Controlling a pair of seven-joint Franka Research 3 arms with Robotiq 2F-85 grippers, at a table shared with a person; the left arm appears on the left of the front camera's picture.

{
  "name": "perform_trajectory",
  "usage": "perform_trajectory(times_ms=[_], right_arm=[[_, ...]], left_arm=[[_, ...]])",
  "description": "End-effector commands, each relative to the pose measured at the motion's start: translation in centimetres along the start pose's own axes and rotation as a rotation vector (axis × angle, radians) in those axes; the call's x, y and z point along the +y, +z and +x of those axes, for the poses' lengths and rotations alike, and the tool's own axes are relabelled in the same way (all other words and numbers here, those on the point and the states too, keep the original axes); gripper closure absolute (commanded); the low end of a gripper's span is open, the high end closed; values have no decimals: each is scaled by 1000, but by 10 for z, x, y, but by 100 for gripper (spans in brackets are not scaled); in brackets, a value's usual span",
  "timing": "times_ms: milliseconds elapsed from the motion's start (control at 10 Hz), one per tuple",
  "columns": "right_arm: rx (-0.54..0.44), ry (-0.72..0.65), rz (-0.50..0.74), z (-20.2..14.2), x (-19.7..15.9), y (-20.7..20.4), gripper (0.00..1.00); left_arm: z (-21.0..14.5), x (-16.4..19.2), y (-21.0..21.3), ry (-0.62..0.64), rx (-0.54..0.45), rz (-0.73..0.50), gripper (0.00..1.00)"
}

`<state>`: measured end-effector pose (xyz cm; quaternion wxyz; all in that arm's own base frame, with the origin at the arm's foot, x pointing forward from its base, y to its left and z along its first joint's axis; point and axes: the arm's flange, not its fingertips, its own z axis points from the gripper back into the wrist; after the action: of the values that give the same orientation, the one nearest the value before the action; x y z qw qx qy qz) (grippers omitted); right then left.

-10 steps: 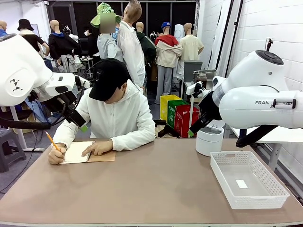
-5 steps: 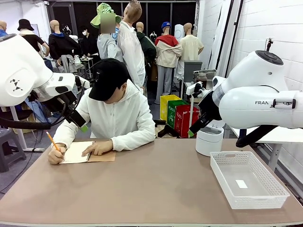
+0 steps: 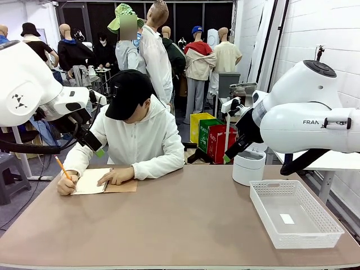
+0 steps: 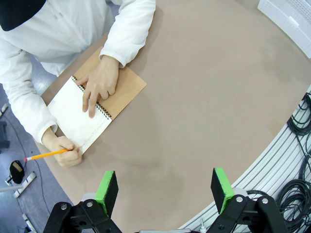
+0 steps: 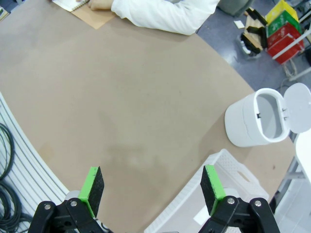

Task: Sort the paper based on its condition.
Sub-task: If a person hands you a paper, place it in the Organizing basket , and if it's crumpled, put it in the Trash can.

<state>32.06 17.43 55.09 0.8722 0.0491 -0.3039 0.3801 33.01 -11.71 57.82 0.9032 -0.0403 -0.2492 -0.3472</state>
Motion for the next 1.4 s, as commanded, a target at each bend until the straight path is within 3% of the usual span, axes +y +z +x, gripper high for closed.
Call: perform_trajectory(times_ms=[0, 1300], right_arm=[[-1, 0, 4, 0, 0, 0, 0], [-1, 0, 4, 0, 0, 0, 0]], left_arm=[[0, -1, 1, -8, -6, -18, 0], [0, -1, 1, -8, -6, -18, 0]])
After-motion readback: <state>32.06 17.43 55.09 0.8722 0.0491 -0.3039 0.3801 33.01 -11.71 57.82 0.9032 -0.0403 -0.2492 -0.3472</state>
